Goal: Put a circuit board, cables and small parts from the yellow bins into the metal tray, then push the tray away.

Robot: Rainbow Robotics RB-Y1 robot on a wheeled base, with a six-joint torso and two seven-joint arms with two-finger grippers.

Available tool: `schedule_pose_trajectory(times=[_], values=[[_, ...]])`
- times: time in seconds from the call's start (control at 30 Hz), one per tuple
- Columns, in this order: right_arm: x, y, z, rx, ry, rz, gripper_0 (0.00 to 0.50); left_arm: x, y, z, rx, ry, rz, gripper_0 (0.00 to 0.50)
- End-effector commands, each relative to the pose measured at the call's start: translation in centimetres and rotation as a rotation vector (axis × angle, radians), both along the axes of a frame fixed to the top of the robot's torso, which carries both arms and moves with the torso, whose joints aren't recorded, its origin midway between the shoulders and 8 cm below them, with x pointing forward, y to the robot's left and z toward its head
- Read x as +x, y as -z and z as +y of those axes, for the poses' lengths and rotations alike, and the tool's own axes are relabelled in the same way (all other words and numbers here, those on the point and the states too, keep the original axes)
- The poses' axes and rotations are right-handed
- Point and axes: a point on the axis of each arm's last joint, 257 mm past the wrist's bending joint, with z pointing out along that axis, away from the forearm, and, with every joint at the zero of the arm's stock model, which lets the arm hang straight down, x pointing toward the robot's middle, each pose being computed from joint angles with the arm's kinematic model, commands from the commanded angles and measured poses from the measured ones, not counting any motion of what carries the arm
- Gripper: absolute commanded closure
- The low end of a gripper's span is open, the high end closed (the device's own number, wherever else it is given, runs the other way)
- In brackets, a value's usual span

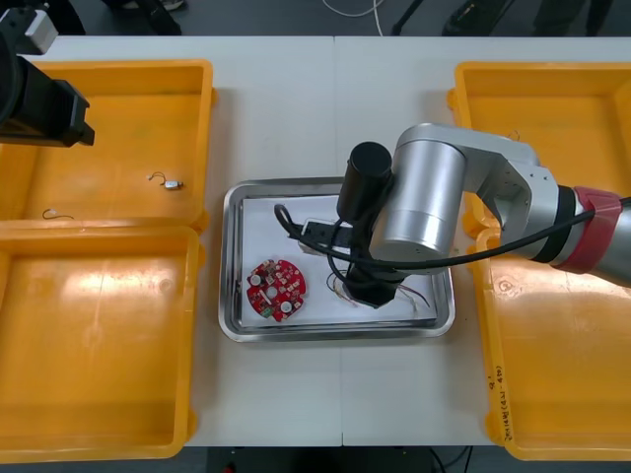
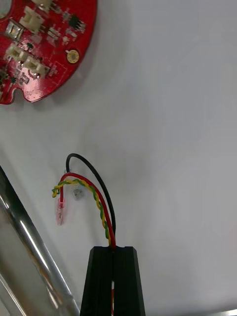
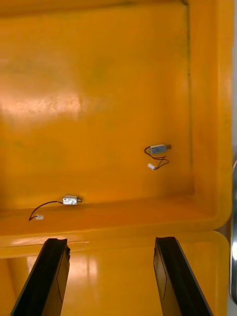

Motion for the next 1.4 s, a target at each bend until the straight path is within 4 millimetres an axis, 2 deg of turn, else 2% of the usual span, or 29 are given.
schedule_pose_trajectory(times=[0.03, 0.23, 0.5, 0.67, 0.77, 1.0, 1.07, 1.13, 1.2, 1.23, 1.3, 1.33, 1.37, 1.4], values=[[0.6, -1.3, 1.3, -0.026, -0.111, -0.024, 0.5, -0.1, -0.4, 4.4, 0.006, -0.153, 0.002, 0.0], [-0.2, 0.0, 0.7, -0.068, -0.161, 0.005, 0.5, -0.2, 0.6, 5.8, 0.016, -0.181, 0.035, 0.0], [-1.0, 1.2, 0.2, -0.097, -0.175, 0.027, 0.5, -0.2, 0.7, 6.2, 0.035, -0.169, 0.041, 0.0], [-0.7, 1.2, 0.4, -0.099, -0.176, 0.013, 0.5, -0.3, 1.4, 6.7, 0.075, -0.112, 0.072, 0.0], [-0.8, 1.4, 1.0, -0.095, -0.179, 0.014, 0.5, -0.4, 2.4, 7.4, 0.093, -0.079, 0.11, 0.0], [-0.7, 1.7, 1.7, -0.094, -0.19, -0.008, 0.5, 0.7, 3.3, 8.3, 0.119, -0.02, 0.104, 0.0], [-0.6, 1.8, 1.7, -0.099, -0.189, -0.018, 0.42, 1.0, 3.8, 8.5, 0.13, 0.004, 0.099, 0.0], [-0.3, 1.7, 1.8, -0.101, -0.191, -0.03, 0.211, 1.3, 4.2, 8.7, 0.149, 0.035, 0.09, 0.0], [-0.3, 1.7, 1.8, -0.101, -0.192, -0.031, 0.176, 1.3, 4.4, 8.8, 0.157, 0.049, 0.09, 0.0], [-0.3, 1.7, 1.9, -0.098, -0.192, -0.033, 0.118, 1.5, 4.7, 9.0, 0.167, 0.069, 0.089, 0.0], [-0.2, 1.7, 2.0, -0.093, -0.191, -0.035, 0.041, 1.6, 5.0, 9.1, 0.182, 0.092, 0.085, 0.0], [-0.2, 1.7, 2.0, -0.093, -0.191, -0.035, 0.041, 1.6, 5.0, 9.1, 0.182, 0.092, 0.085, 0.0], [-0.2, 1.7, 2.2, -0.089, -0.192, -0.036, 0.0, 1.6, 5.3, 9.3, 0.193, 0.109, 0.086, 0.0], [-0.2, 1.6, 2.1, -0.086, -0.19, -0.037, 0.0, 1.5, 5.6, 9.4, 0.202, 0.124, 0.087, 0.0]])
